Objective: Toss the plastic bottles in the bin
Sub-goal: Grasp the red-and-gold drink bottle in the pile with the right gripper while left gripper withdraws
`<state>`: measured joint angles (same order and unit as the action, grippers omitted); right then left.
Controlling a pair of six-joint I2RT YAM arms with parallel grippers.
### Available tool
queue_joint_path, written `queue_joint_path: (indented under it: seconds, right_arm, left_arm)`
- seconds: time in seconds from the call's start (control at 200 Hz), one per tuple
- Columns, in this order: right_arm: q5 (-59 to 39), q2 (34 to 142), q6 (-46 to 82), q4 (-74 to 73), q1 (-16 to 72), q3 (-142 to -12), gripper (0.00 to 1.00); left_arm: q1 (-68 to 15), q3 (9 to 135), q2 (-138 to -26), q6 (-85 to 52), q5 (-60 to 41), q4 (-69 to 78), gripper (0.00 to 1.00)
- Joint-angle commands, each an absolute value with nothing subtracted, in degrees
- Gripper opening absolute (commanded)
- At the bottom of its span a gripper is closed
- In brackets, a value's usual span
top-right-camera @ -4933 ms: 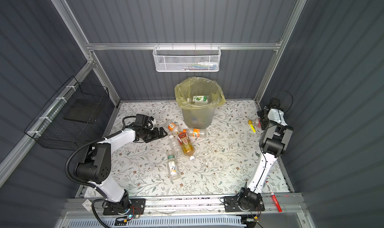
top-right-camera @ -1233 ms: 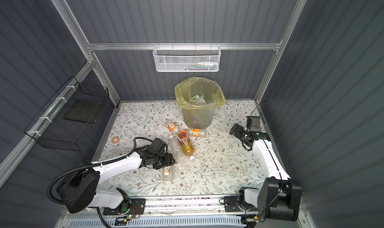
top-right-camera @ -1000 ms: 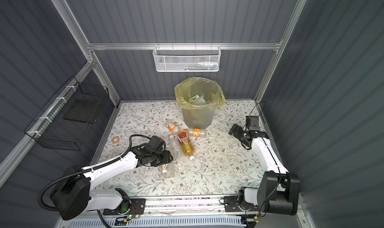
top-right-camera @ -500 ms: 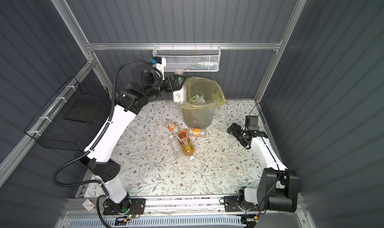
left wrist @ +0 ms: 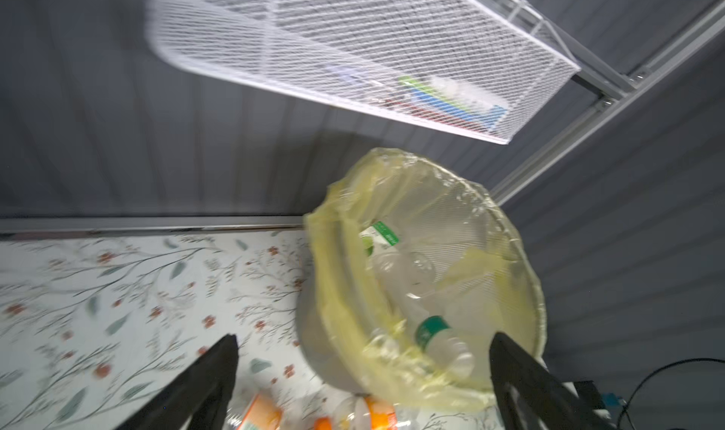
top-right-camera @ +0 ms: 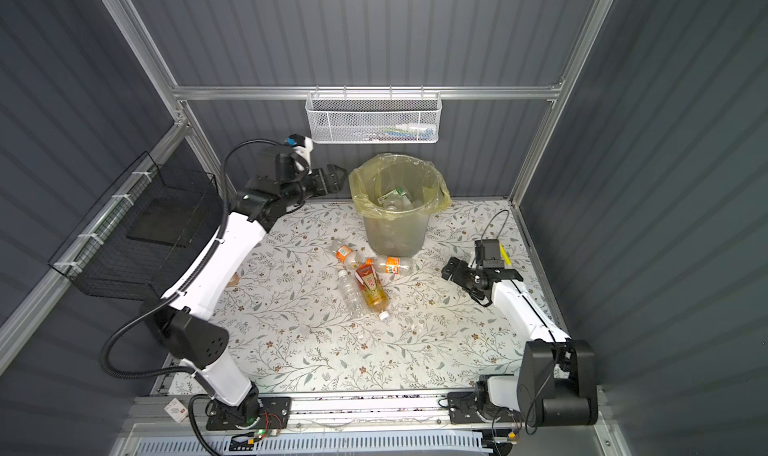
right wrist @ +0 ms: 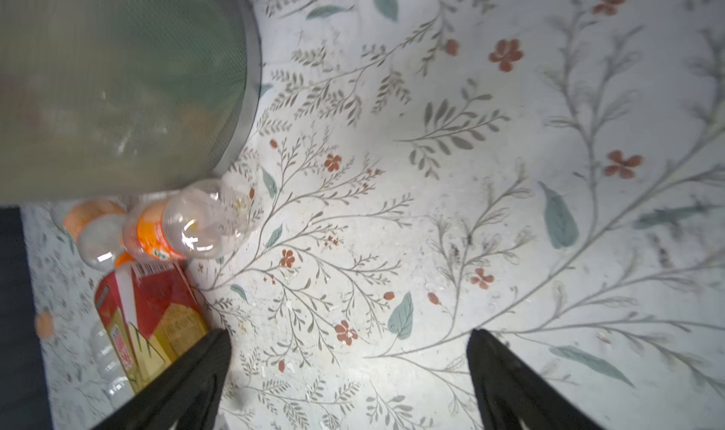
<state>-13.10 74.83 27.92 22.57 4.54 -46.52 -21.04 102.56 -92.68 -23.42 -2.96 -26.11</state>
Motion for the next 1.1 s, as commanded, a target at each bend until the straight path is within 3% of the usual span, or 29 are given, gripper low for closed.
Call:
queue_joint_path:
  seconds: [0.0,0.145,0.34,0.615,0.88,1.096]
  right_arm:
    - [-12.3,75.3,22.3,23.8,9.5,-48.6,0.94]
    - [-11.7,76.1,17.2,24.2,19.7,-50.6,0.93]
    - [-8.8,82.9,15.4,24.6,31.9,-55.8,0.94]
    - [-4.2,97.4,16.8,25.2,40.7,-67.7,0.93]
    - [2.6,106.4,16.8,30.0,42.4,-75.6,0.91]
    - [2.7,110.3,16.6,29.5,42.5,-77.4,0.91]
  left_arm:
    - [-16.4,90.1,-83.7,-24.1,-2.6,-24.7,1.0]
    - [-12.3,68.5,-76.2,-26.8,-5.3,-20.7,1.0]
    - [-11.2,55.8,-74.7,-29.9,-10.3,-16.9,1.0]
    - [-11.2,50.8,-74.7,-30.4,-14.2,-14.8,1.0]
    - [-11.1,48.8,-73.7,-29.1,-14.4,-14.9,1.0]
    - [-11.1,49.5,-76.4,-30.0,-16.8,-12.3,1.0]
